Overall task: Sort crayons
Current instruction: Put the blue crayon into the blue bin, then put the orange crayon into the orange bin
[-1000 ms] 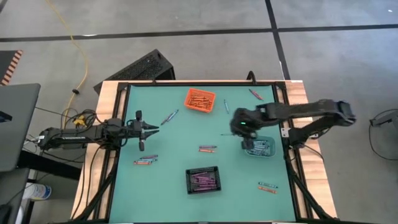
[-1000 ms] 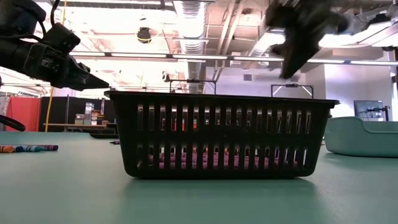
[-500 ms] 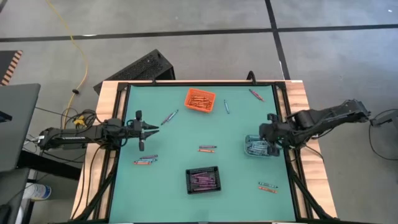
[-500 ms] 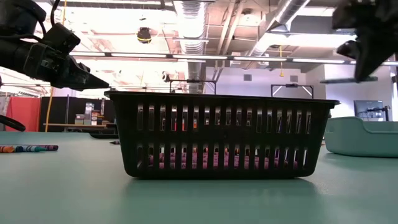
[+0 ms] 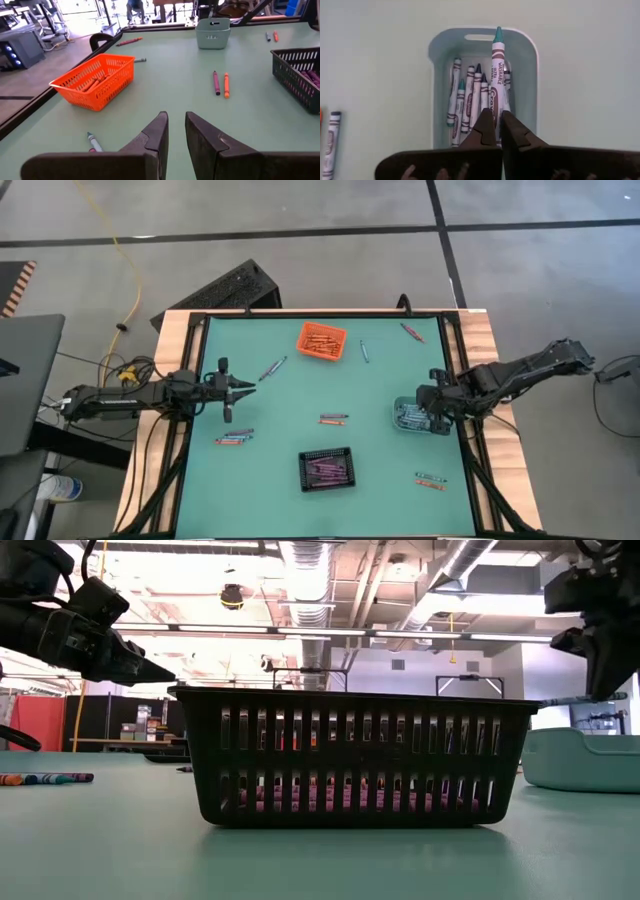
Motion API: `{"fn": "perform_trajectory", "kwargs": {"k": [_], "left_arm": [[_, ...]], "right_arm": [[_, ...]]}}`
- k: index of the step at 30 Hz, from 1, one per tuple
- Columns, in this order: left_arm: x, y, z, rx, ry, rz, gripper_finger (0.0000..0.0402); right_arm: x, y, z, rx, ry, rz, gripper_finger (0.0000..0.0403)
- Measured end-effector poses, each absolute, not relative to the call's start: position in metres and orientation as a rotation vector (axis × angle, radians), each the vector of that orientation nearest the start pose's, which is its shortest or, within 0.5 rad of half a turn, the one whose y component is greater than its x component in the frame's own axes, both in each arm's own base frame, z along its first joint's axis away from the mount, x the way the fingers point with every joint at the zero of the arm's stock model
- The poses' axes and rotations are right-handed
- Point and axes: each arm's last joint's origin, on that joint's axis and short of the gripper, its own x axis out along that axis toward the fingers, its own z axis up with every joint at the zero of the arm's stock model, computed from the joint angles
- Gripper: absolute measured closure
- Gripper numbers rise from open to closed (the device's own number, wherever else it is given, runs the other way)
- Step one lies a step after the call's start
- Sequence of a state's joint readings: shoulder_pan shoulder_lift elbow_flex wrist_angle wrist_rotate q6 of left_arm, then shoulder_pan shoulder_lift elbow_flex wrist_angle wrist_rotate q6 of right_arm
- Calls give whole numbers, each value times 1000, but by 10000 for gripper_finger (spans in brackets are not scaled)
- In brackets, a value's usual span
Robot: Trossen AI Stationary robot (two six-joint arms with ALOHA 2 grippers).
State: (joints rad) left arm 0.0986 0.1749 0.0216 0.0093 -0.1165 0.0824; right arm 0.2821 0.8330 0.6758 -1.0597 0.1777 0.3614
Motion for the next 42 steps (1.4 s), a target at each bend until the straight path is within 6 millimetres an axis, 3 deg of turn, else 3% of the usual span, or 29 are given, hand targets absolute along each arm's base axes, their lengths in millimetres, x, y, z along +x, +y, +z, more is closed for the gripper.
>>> {"fn": "perform_trajectory", "kwargs": {"k": [19, 25, 32, 36, 42], "left_arm": [[106, 14, 158, 83, 153, 209, 348], [106, 14, 157, 83, 153, 209, 348], [106, 14, 158, 83, 153, 209, 348], [106, 14, 157, 83, 153, 209, 348], [106, 14, 157, 83, 153, 209, 348]], "right_arm": [[137, 33, 216, 48, 1306, -126, 395], [148, 31, 214, 33, 1379, -156, 353], [146, 26, 208, 12, 1527, -207, 301], [147, 28, 218, 50, 1567, -176, 291], [157, 44, 245, 191, 1477, -101, 293]]}}
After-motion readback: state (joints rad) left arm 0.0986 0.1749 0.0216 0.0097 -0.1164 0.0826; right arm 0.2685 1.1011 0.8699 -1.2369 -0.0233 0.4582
